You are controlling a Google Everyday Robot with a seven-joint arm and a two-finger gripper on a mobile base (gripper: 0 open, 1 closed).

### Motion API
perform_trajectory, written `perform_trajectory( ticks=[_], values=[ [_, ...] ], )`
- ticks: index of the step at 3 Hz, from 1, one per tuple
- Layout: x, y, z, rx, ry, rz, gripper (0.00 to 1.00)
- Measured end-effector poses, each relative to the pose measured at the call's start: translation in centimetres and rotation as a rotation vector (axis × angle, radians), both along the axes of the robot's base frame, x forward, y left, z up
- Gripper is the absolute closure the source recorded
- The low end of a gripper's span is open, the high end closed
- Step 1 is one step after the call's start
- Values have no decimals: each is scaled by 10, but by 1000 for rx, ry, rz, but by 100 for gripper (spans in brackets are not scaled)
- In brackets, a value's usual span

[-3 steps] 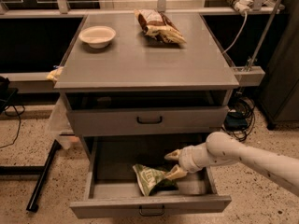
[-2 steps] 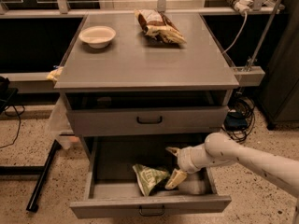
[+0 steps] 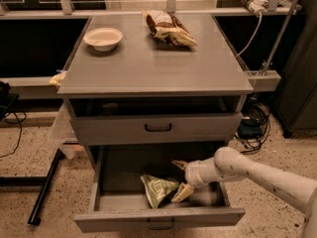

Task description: Pick green jalapeno chip bag from middle drawer and place on counter

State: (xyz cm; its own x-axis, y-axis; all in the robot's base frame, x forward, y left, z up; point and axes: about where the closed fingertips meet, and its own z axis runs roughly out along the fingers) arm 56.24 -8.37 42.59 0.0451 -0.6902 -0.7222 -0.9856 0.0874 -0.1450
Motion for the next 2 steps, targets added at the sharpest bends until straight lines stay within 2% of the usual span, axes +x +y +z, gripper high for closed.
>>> perform_trajectory(
  ticks=[1,2],
  values=[
    [-1,3,-18,21,5,7,16],
    [-7,5,-40,37,25,10,34]
  ],
)
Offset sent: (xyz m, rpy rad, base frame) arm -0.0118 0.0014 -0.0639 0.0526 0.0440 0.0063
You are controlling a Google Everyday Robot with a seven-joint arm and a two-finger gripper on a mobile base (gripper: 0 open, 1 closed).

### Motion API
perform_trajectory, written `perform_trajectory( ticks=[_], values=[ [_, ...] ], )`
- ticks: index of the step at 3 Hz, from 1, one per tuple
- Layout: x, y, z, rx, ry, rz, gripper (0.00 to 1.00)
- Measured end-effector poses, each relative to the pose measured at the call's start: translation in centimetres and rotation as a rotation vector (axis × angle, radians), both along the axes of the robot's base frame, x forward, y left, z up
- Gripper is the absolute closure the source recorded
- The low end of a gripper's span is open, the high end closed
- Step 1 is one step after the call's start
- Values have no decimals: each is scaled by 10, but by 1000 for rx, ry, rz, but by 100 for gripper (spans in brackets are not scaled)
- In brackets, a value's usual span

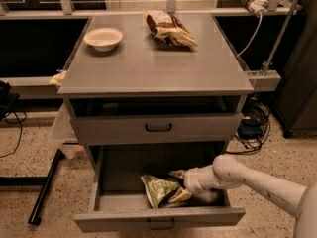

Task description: Pick green jalapeno chip bag from middle drawer and place on counter

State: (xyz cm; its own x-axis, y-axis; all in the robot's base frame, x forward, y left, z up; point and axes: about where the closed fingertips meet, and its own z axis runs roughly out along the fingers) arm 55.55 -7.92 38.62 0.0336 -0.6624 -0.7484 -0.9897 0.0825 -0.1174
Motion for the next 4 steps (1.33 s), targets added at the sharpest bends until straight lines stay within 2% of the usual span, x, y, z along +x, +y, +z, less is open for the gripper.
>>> perform_trajectory(
  ticks=[1,2,3,4],
  values=[
    [-1,0,-2,-1,-3,-2,57],
    [-2,-7,15,-17,7,-20,80],
    [-4,-31,57,-34,46,-68,100],
    [-3,-67,148,-100,52,-85,100]
  ],
)
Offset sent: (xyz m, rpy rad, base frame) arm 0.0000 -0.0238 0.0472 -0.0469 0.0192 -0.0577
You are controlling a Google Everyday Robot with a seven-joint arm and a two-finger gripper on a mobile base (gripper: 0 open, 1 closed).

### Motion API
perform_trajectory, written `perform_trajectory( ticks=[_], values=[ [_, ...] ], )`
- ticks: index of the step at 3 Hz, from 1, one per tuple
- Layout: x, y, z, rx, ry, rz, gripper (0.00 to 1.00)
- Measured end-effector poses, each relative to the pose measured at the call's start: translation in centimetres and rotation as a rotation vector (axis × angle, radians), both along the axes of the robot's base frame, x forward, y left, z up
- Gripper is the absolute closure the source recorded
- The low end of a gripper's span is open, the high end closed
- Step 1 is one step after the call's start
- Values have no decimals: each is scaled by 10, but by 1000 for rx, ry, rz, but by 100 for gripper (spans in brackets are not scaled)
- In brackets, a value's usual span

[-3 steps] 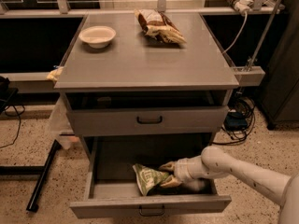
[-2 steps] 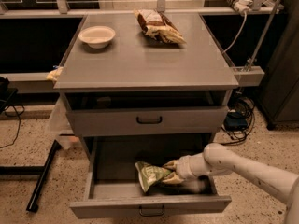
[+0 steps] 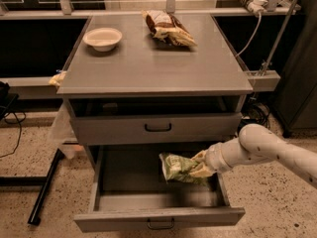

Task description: Pick green jalapeno chip bag from middle drawer and place on counter

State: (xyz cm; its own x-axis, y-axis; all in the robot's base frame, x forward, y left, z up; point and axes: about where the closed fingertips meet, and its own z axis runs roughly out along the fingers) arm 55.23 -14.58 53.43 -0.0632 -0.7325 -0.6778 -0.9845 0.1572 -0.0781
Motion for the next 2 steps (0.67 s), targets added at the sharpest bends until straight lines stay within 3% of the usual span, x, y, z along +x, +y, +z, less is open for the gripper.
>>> perform_trajectory(
  ticks=[1,2],
  values=[
    [-1,3,5,4,-3,9,100],
    [-5,9,48,-29,-32,28,100]
  ],
)
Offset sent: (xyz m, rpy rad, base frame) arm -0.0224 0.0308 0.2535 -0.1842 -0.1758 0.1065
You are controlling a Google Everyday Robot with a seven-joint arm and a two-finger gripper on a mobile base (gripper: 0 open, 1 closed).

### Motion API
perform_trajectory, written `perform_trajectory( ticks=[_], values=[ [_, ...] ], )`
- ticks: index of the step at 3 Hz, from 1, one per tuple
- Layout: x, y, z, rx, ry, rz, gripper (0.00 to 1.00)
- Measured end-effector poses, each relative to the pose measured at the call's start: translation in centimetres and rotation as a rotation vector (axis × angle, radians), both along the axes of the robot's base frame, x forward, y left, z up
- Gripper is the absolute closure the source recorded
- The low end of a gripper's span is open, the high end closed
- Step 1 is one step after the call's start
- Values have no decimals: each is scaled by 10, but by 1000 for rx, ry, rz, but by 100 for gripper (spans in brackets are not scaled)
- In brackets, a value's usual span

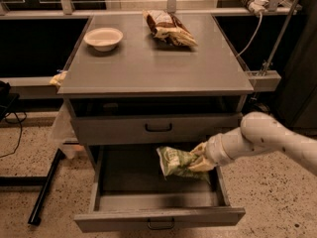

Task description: Pick green jalapeno chip bag from middle drawer and place on counter

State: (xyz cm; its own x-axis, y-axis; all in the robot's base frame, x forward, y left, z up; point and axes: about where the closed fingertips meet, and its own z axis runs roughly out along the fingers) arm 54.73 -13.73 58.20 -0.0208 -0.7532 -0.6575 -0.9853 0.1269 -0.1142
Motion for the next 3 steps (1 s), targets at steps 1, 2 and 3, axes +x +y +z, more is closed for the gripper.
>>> perform_trajectory(
  ticks=[1,2,3],
  values=[
    [-27,22,79,-79,3,43,100],
    [-31,34,178,-206,-50,58,100],
    [-45,37,226,-251,-92,68,100]
  ],
)
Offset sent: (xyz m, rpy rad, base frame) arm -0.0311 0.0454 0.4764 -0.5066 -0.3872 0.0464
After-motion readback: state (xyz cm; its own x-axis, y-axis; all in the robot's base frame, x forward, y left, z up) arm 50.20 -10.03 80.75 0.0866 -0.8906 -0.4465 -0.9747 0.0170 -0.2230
